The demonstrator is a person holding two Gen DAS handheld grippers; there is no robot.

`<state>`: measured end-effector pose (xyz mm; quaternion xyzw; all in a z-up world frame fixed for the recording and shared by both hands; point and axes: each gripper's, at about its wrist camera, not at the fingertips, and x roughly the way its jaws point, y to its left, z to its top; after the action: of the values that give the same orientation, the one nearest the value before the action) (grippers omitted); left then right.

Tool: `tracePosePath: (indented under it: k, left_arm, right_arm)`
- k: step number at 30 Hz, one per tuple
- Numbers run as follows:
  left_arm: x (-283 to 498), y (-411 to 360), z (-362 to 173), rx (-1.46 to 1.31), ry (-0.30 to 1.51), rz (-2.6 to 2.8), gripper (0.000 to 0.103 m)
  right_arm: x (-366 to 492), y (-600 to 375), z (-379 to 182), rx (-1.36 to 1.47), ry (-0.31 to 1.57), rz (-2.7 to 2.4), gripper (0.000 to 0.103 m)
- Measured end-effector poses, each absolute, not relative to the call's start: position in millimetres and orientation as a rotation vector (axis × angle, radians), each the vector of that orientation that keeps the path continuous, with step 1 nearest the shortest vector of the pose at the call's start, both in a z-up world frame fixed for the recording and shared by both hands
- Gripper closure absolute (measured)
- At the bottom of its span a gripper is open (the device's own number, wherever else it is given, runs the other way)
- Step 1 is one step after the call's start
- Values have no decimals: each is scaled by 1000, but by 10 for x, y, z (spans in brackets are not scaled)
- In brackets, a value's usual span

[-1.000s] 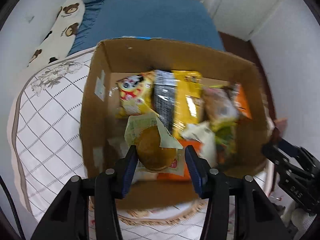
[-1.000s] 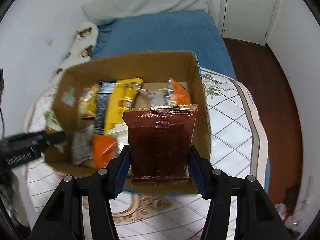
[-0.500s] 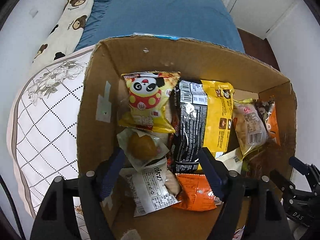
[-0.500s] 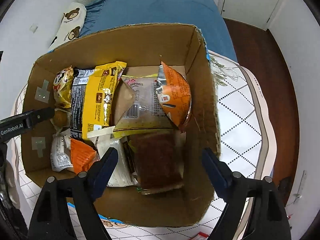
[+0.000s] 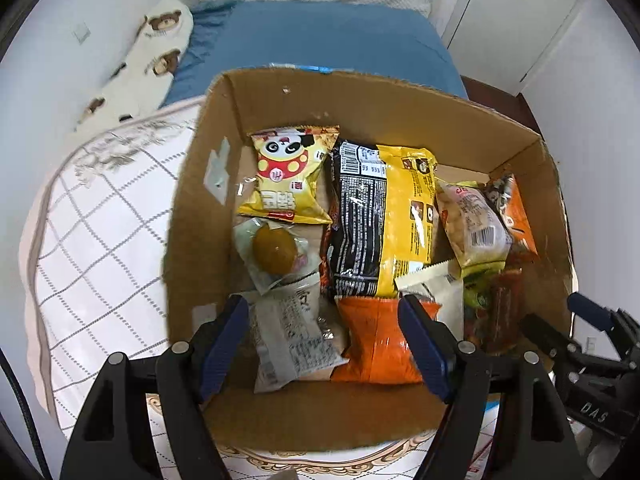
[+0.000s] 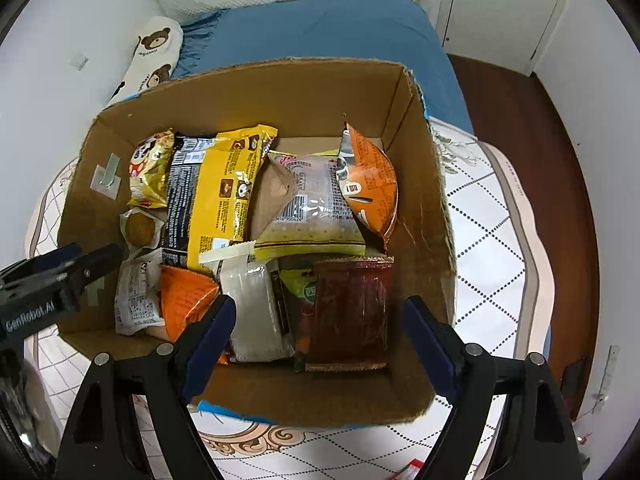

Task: Organize snacks
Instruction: 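Carry cake and jelly pack into the box and release both, then move both tools back toward the red packets on the bed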

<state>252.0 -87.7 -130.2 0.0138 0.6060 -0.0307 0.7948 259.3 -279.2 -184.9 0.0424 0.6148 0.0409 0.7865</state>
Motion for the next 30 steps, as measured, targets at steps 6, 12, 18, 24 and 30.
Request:
tracePosePath:
  k: [6, 12, 18, 24, 30]
  left_arm:
    - [2223, -864, -1029, 53, 1208, -47, 27]
    - [1893, -904, -766, 71, 1115, -50, 27]
    - [1574, -947, -516, 74, 1052, -61, 27]
    - [1310, -1002, -299, 60, 1007, -77, 27]
    - [1024, -1052, -404, 51, 1043, -79, 27]
  right_arm:
    - [2338, -2761, -1562, 73, 1241, 90, 15]
    - [2049, -2735, -1229, 70, 1156, 94, 15]
    - [1749, -2734, -909, 67, 1075, 93, 15]
    - [1432, -2782, -677, 118, 1033, 111, 15]
    - [1025, -2895, -781, 211, 1081, 119, 15]
